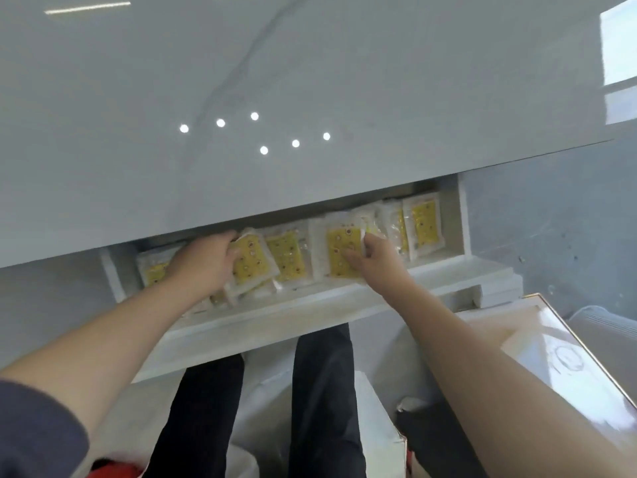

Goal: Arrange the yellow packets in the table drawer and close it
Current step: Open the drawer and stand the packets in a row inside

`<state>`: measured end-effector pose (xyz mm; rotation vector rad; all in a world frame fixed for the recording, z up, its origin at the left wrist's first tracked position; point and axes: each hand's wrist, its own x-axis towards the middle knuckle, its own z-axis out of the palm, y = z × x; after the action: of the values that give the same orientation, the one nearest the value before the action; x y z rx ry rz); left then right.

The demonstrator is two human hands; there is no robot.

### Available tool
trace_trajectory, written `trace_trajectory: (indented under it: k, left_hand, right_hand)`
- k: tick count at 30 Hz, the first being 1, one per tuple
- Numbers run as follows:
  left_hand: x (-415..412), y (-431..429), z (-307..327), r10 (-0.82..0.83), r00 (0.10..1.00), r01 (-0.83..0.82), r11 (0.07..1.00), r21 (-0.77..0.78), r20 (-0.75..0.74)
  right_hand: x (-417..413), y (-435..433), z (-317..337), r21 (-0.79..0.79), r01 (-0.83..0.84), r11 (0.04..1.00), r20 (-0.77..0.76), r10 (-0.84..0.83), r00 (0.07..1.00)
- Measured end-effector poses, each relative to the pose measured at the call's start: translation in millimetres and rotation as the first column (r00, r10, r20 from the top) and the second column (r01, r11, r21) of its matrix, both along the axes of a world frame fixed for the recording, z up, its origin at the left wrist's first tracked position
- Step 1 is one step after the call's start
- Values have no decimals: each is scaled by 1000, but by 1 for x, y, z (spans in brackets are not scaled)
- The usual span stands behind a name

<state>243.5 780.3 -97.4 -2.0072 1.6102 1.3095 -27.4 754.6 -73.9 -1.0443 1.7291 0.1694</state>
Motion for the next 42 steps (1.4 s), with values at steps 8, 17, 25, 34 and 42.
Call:
trace_trajectory:
  k: [8, 17, 25, 34, 42]
  left_hand:
    - [70, 25, -39, -115, 993, 115, 989, 95, -2]
    - [70, 32, -33, -172, 961, 182, 983, -30, 219]
    - [59, 44, -47, -204, 969, 218, 972, -92, 142]
    - [44, 48, -53, -257, 947, 285, 949, -134, 191]
    - [34, 42, -50, -286, 948, 307, 938, -160, 143]
  right_hand:
    - [90, 19, -63, 19, -118, 993, 122, 115, 986]
    - [113, 16, -58, -61, -814, 578, -501, 687, 526]
    - [142, 21, -73, -85, -892, 444, -319, 836, 446]
    - [151, 34, -69, -41, -883, 468, -477, 767, 429]
    - [138, 19, -64, -57, -874, 483, -460, 764, 452]
